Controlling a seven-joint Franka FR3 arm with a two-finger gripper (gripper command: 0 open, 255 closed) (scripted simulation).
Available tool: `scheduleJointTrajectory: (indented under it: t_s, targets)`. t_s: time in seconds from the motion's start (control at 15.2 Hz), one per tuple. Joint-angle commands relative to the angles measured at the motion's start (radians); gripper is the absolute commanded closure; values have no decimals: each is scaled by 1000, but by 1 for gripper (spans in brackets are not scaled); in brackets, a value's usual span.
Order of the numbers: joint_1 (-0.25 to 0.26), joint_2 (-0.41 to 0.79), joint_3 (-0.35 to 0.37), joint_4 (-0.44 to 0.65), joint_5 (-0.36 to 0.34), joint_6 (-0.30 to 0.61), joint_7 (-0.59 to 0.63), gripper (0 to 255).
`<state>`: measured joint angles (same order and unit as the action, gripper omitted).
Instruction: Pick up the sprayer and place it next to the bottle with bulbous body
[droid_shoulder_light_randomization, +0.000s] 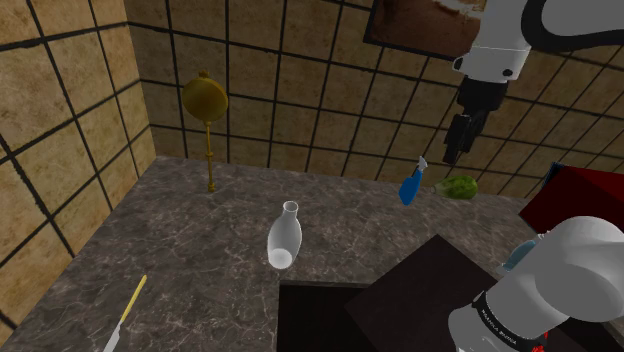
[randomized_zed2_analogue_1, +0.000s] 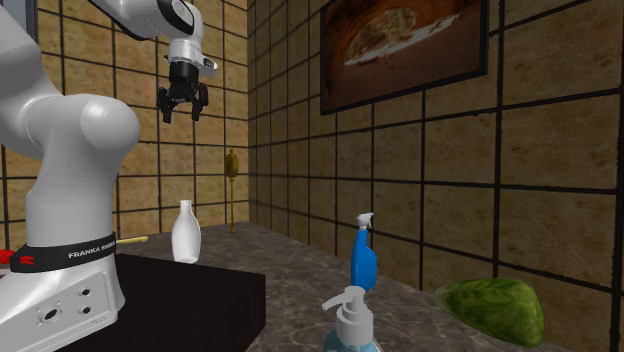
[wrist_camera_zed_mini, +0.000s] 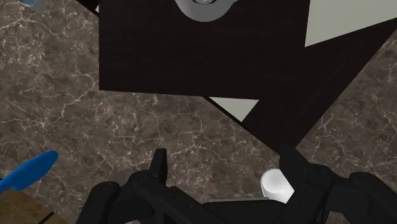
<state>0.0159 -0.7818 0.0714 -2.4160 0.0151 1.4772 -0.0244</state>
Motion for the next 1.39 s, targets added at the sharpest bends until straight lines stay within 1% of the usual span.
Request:
scheduleJointTrajectory:
  t_s: [0.0, 0.33, 0.66, 0.99, 1.32]
  targets:
    - [0, 0, 0, 0, 0, 0, 0, 0]
    - [-54, 85, -66, -34, -60, 134, -38, 0]
    - [-106, 196, -133, -40, -110, 268, -71, 0]
    - [-152, 327, -199, -17, -146, 395, -102, 0]
    - [-191, 474, -264, 35, -161, 510, -136, 0]
